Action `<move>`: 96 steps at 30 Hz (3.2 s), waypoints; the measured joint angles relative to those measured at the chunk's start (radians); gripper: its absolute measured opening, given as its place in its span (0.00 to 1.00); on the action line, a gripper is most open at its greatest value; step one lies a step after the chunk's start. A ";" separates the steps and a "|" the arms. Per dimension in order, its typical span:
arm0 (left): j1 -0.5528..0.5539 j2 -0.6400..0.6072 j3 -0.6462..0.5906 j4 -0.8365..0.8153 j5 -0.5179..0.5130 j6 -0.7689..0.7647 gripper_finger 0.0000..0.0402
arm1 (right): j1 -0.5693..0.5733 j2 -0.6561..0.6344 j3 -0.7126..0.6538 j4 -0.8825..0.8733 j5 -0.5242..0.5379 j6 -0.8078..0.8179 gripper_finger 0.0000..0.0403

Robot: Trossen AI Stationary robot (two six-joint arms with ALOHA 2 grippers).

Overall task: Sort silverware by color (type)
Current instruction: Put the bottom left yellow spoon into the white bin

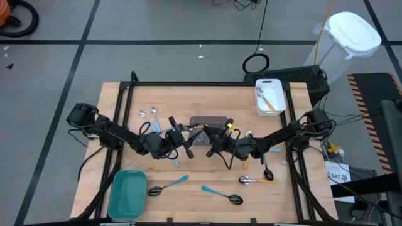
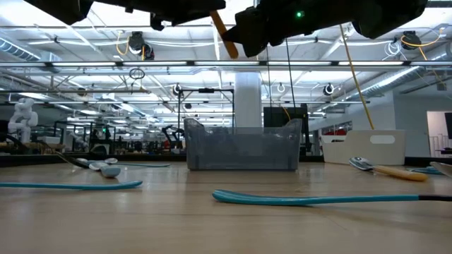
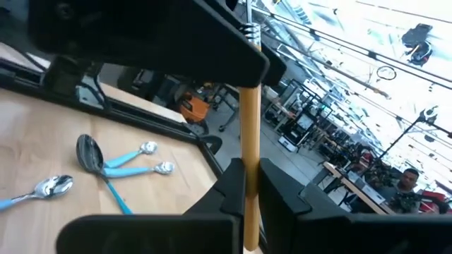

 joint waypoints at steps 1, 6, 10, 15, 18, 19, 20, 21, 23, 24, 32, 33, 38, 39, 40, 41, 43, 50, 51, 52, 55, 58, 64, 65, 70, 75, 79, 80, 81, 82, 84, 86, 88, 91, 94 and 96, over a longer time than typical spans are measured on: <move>-0.002 0.000 0.000 -0.001 -0.009 -0.004 0.37 | 0.003 0.000 0.000 0.008 0.003 -0.003 0.04; -0.005 0.000 0.000 -0.002 -0.029 -0.024 0.44 | 0.012 0.000 0.000 0.059 0.032 -0.006 0.03; -0.005 0.000 0.000 0.007 -0.033 -0.064 0.45 | 0.012 0.000 0.000 0.060 0.036 -0.013 0.03; -0.004 0.000 0.000 0.077 -0.035 -0.068 0.45 | 0.013 0.000 0.000 0.061 0.036 -0.009 0.03; 0.008 0.001 0.000 0.078 -0.040 -0.089 0.45 | 0.012 0.000 0.000 0.061 0.042 -0.010 0.03; 0.013 0.001 0.000 0.081 -0.044 -0.095 0.45 | 0.011 0.000 0.000 0.062 0.048 -0.010 0.03; 0.017 0.001 0.000 0.081 -0.044 -0.100 0.45 | 0.010 0.000 0.000 0.062 0.051 -0.010 0.03; 0.023 0.001 0.000 0.080 -0.044 -0.101 0.44 | 0.010 0.000 0.000 0.062 0.052 -0.011 0.03; 0.028 0.001 0.000 0.080 -0.044 -0.098 0.41 | 0.009 0.000 0.000 0.062 0.052 -0.014 0.03; 0.030 0.001 0.000 0.080 -0.044 -0.095 0.38 | 0.009 0.000 0.000 0.062 0.052 -0.014 0.03; 0.032 0.001 0.000 0.074 0.003 -0.047 0.09 | 0.008 0.000 0.000 0.061 0.054 -0.016 0.03; 0.032 0.001 0.000 0.074 0.005 -0.042 0.08 | 0.008 0.000 0.000 0.061 0.055 -0.016 0.03; 0.032 0.001 0.000 0.065 0.008 -0.031 0.08 | 0.008 0.000 0.000 0.060 0.055 -0.029 0.04; 0.032 0.001 0.000 0.063 0.009 -0.031 0.08 | 0.008 0.000 0.000 0.059 0.055 -0.033 0.05; 0.032 0.001 0.000 0.060 0.009 -0.027 0.08 | 0.008 0.000 0.000 0.054 0.055 -0.037 0.07; 0.032 0.001 0.000 0.057 0.009 -0.019 0.09 | 0.008 0.000 0.000 0.052 0.055 -0.042 0.08; 0.032 0.001 0.000 0.054 0.012 -0.006 0.09 | 0.008 0.000 0.000 0.051 0.054 -0.062 0.11; 0.026 0.003 0.000 0.037 0.070 -0.005 0.10 | 0.032 0.000 0.000 -0.004 0.050 -0.069 0.21; 0.025 0.003 0.000 0.030 0.074 -0.005 0.10 | 0.038 0.000 0.000 -0.015 0.051 -0.069 0.22; 0.024 0.003 0.000 0.020 0.082 -0.004 0.10 | 0.045 0.000 0.000 -0.026 0.053 -0.067 0.24; 0.024 0.003 0.000 0.002 0.122 0.005 0.10 | 0.061 0.000 0.000 -0.042 0.069 -0.050 0.29; 0.025 0.003 0.000 -0.007 0.165 0.007 0.11 | 0.068 0.000 0.000 -0.054 0.071 -0.037 0.34; 0.027 0.003 0.000 -0.014 0.252 0.025 0.11 | 0.070 -0.027 0.000 -0.130 0.021 -0.017 0.30; 0.027 0.003 0.000 -0.016 0.257 0.033 0.11 | 0.070 -0.038 0.000 -0.148 0.017 -0.001 0.28; 0.033 0.002 0.000 -0.056 0.304 0.047 0.11 | 0.069 -0.141 0.000 -0.375 -0.090 0.170 0.23; 0.049 0.002 0.000 -0.060 0.377 0.031 0.11 | 0.043 -0.262 0.000 -0.619 -0.255 0.383 0.30; 0.062 0.002 0.000 -0.062 0.457 0.013 0.11 | 0.015 -0.316 0.000 -0.720 -0.413 0.510 0.37; 0.067 0.002 0.000 -0.062 0.485 0.012 0.11 | 0.009 -0.321 0.000 -0.731 -0.451 0.531 0.39; 0.069 0.002 0.000 -0.062 0.514 0.012 0.11 | 0.001 -0.325 0.000 -0.737 -0.497 0.546 0.40; 0.073 0.002 0.000 -0.063 0.543 0.011 0.11 | -0.007 -0.325 0.000 -0.738 -0.542 0.560 0.41; 0.078 0.002 0.000 -0.068 0.597 0.010 0.11 | -0.026 -0.325 0.000 -0.736 -0.641 0.580 0.43; 0.083 0.002 0.000 -0.074 0.648 0.010 0.11 | -0.047 -0.325 0.000 -0.736 -0.749 0.603 0.45; 0.084 0.002 0.000 -0.080 0.686 0.009 0.11 | -0.067 -0.325 0.000 -0.736 -0.847 0.625 0.45; 0.085 0.002 0.000 -0.093 0.708 0.010 0.11 | -0.090 -0.325 0.000 -0.734 -0.949 0.649 0.45; 0.085 0.002 0.000 -0.097 0.738 0.010 0.11 | -0.102 -0.325 0.000 -0.734 -0.973 0.650 0.44; 0.085 0.002 0.000 -0.101 0.748 0.010 0.11 | -0.107 -0.325 0.000 -0.734 -0.973 0.650 0.44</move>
